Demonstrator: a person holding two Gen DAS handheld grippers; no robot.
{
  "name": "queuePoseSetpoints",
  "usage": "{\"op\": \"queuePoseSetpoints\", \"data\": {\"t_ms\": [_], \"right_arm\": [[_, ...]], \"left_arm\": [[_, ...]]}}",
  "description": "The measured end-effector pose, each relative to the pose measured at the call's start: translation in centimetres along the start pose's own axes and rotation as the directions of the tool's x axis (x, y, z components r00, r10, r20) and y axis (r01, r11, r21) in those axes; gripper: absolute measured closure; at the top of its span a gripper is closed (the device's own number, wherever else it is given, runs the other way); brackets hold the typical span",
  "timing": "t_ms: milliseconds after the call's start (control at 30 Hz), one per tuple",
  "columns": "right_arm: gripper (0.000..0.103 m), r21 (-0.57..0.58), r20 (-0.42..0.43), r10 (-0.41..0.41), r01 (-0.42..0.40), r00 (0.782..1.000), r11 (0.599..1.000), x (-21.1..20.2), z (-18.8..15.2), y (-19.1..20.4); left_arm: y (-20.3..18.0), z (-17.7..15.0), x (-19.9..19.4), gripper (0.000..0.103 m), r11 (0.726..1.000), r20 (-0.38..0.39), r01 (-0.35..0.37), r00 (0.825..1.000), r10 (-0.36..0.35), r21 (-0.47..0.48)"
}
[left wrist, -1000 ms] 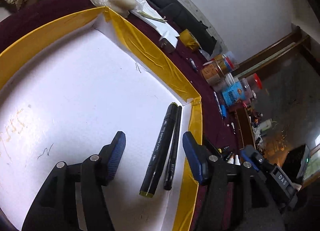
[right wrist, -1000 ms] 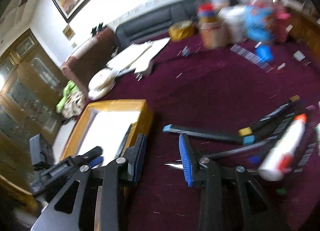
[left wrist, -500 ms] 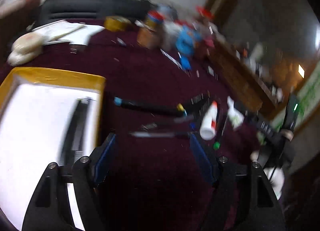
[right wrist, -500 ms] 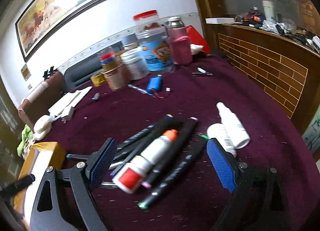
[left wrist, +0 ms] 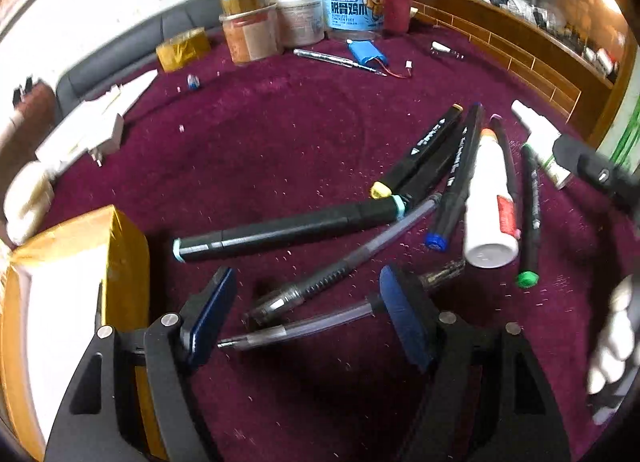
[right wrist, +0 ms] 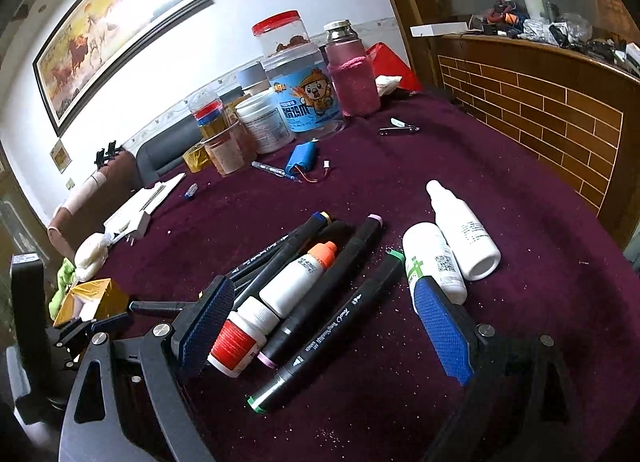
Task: Organize rigid objects
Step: 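Move the left tool back over the pens on the table, then grasp the clear ballpoint pen with the left tool and lift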
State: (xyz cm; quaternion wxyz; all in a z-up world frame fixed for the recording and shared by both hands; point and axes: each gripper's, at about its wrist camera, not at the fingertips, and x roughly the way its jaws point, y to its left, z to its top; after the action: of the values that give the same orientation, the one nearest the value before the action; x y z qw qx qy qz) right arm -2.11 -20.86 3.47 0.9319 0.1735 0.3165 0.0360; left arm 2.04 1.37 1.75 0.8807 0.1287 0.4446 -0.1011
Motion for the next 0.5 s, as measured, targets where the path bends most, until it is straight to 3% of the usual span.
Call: {"op": "queuePoseSetpoints", "data": {"t_ms": [67,167,300,367,400,500], "right_arm": [[0.015,0.007,-0.008,0.003,-0.003,1.000,1.000,0.1,-0.1,-0.1],[0.015,0.008,-0.024,-0.002,0.003,1.000,1.000,0.4,-0.2,-0.1],[0.015,0.019,-0.047,-0.007,0.008,0.999,1.000,0.8,-0.3,-0.5],[0.015,0.027,-0.062,-0.008,0.010,0.998,1.000,1.1,-0.5,-0.7],[0.015,0.030,-0.068,-0.010,0.012,0.998,0.999,1.1,-0.5,-0.7],[0.015,0.039,-0.080,-0.013,0.016,0.997,0.999,1.2,-0.6,-1.0]], "left_arm": [[0.6,-0.2,-0.3,0.037,0.999,0.000,0.021,1.000,-0.021,-0.036],[1.5,-0.8,-0.4,0.044,0.974,-0.048,0.188,0.980,-0.195,-0.123],[-0.2,-2.6,-1.7,0.044,0.975,-0.046,0.214,0.975,-0.217,-0.059],[-1.6,-3.5,-2.5,0.050,0.971,-0.049,0.239,0.970,-0.240,-0.020],[-2.0,-3.8,-2.9,0.054,0.967,-0.054,0.256,0.965,-0.256,-0.011],[-2.7,-3.9,-3.7,0.055,0.945,-0.069,0.326,0.943,-0.326,-0.019]]}}
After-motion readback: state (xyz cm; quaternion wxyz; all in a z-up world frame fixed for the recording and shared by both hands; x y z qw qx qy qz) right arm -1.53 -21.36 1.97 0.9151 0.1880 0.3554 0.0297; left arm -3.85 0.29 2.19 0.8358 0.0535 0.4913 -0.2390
